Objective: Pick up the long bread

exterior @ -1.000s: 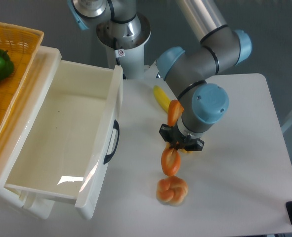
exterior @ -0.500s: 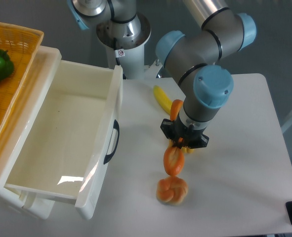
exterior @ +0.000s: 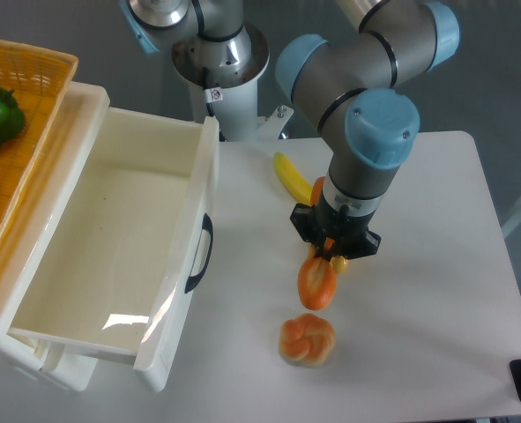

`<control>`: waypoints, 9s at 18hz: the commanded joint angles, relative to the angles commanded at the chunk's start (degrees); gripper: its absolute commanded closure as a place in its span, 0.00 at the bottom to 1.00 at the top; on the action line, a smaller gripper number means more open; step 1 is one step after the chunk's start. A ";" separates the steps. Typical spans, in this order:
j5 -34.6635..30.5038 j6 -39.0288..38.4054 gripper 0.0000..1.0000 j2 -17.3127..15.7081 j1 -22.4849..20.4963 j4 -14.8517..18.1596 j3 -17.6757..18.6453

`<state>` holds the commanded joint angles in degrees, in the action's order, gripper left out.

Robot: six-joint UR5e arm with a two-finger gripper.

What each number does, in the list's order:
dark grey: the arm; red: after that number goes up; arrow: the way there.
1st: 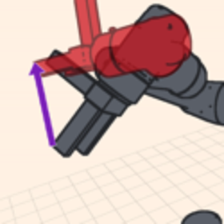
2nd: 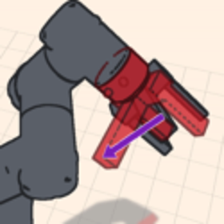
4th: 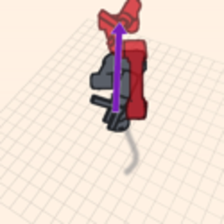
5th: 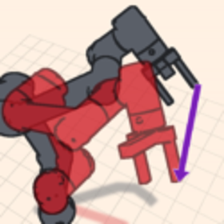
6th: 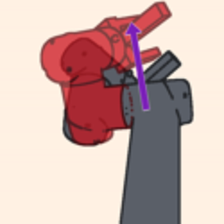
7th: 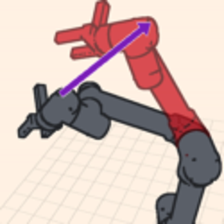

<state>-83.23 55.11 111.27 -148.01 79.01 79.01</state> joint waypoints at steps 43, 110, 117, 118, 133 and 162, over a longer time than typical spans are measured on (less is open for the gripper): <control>23.82 -33.84 1.00 -17.67 3.87 5.63 -4.13; 14.85 -54.40 0.00 -0.98 15.37 -22.76 -7.38; 14.94 -54.40 0.00 2.28 17.40 -23.11 -8.52; 14.94 -54.40 0.00 2.80 17.66 -23.46 -8.96; 15.38 -54.49 0.00 5.80 21.97 -25.84 -9.14; 18.19 -54.23 0.00 2.11 23.82 -25.57 -4.57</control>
<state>-65.04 0.88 113.38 -124.19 53.44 74.44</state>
